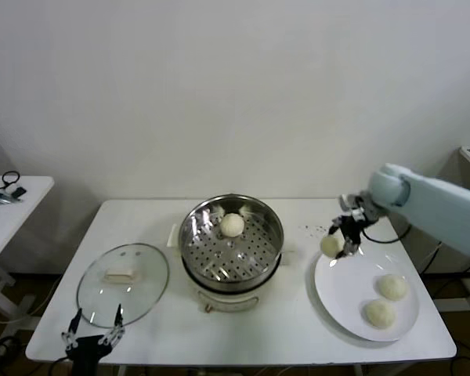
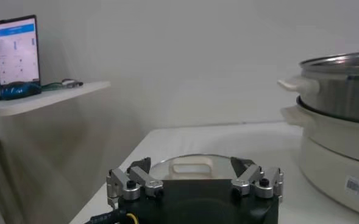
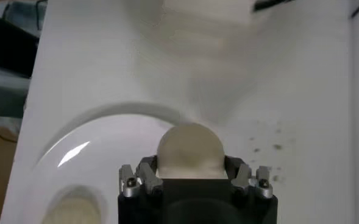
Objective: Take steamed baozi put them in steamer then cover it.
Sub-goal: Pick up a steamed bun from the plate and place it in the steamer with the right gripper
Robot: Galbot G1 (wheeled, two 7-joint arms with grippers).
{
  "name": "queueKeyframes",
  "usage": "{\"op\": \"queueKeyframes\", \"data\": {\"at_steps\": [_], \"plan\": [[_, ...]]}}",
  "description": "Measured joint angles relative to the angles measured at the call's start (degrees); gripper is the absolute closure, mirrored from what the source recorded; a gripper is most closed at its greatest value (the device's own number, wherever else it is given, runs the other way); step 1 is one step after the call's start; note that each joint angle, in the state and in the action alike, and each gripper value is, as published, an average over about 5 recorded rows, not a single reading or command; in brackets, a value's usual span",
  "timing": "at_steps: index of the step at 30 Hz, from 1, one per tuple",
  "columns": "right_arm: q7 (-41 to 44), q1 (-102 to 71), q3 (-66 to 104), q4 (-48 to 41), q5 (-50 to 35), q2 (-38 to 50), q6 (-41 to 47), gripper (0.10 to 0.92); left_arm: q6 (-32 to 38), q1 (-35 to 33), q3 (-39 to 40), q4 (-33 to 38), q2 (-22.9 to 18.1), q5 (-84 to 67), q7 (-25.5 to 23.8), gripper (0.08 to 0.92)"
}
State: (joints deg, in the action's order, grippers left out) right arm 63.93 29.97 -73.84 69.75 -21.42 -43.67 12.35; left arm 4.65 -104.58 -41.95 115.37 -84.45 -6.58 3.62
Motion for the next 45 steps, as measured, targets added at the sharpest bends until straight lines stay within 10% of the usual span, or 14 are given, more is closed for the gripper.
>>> {"op": "queueKeyframes", "data": {"at_steps": [45], "plan": [[-9.72, 3.18, -8.37, -3.73, -17.47, -34.74, 8.22, 0.321, -0.3, -0.84, 0.55, 0.94, 0.98, 0.55, 0.36, 0.177]]}}
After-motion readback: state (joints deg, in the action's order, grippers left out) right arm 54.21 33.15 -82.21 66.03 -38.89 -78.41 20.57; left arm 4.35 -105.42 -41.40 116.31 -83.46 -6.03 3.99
